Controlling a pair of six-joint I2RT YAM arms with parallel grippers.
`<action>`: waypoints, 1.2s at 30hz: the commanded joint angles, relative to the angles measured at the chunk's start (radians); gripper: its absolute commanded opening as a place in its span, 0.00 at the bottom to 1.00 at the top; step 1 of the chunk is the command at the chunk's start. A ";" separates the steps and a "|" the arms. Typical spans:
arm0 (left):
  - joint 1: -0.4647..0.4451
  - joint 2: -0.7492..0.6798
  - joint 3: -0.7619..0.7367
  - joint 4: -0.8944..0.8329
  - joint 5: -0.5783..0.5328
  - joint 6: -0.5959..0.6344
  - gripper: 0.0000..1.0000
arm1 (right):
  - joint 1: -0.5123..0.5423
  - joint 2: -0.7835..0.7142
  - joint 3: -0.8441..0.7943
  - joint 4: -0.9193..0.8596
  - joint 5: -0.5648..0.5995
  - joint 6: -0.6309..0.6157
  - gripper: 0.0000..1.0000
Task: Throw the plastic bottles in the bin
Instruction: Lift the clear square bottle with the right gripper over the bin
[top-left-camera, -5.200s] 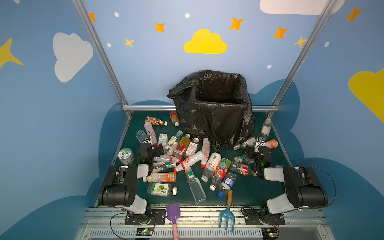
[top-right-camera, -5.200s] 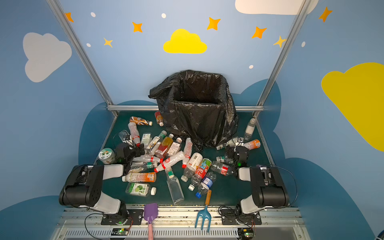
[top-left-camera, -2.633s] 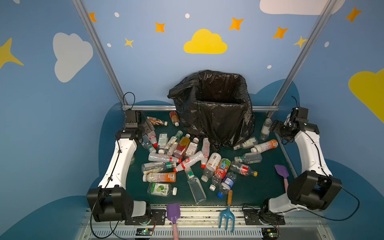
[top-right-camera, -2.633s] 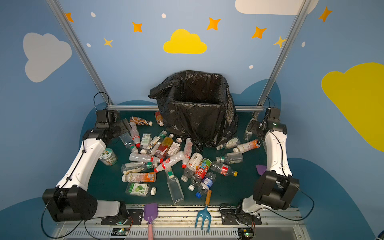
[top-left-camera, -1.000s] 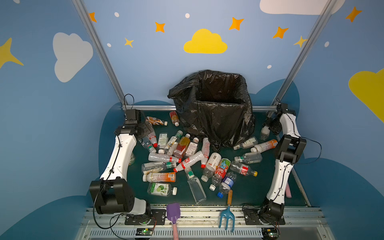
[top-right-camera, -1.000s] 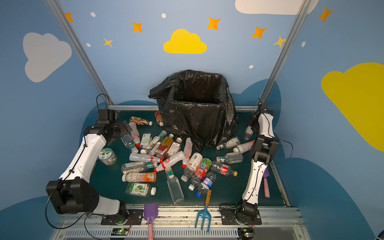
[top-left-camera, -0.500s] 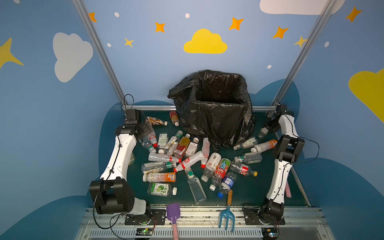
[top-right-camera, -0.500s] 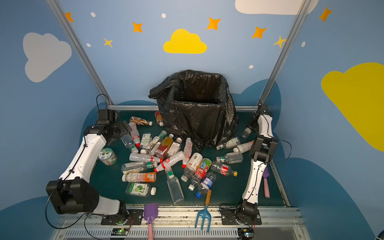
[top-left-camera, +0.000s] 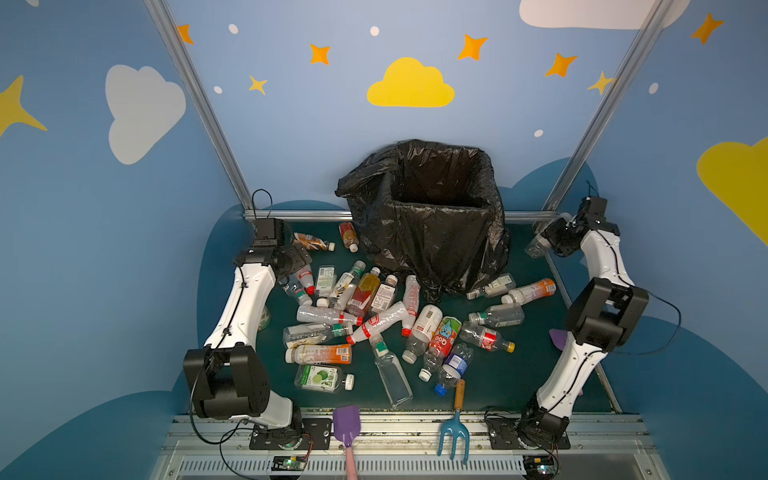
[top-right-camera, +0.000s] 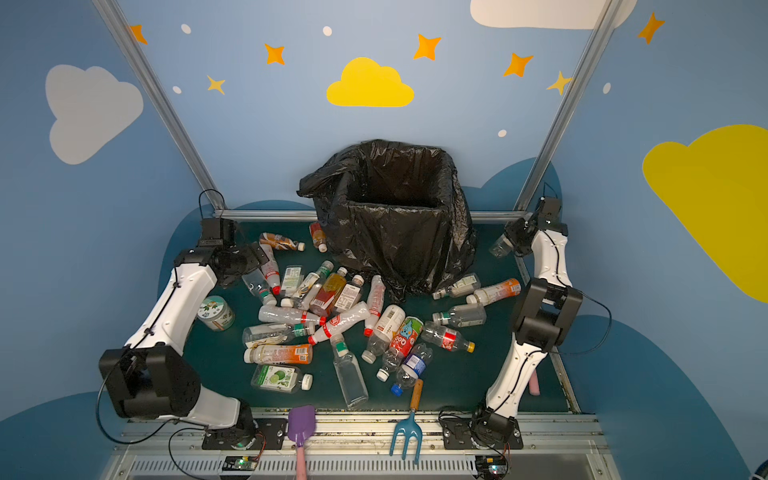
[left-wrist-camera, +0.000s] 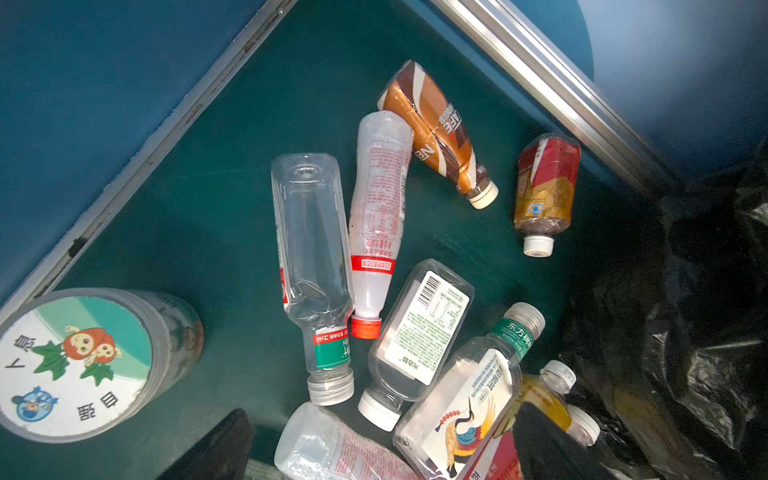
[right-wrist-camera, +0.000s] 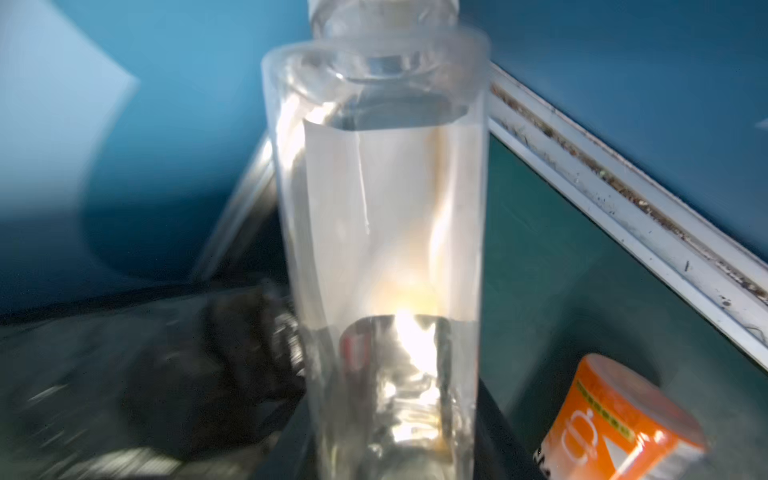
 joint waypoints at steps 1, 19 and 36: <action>0.002 0.010 0.047 0.031 0.040 0.013 0.98 | 0.052 -0.075 -0.042 0.145 -0.019 0.030 0.32; -0.009 0.004 0.124 0.020 0.096 0.049 0.98 | 0.464 -0.548 -0.122 0.463 0.371 -0.312 0.35; -0.058 0.081 0.261 -0.058 0.093 0.105 0.98 | 0.508 -0.049 0.603 0.132 -0.168 -0.199 0.93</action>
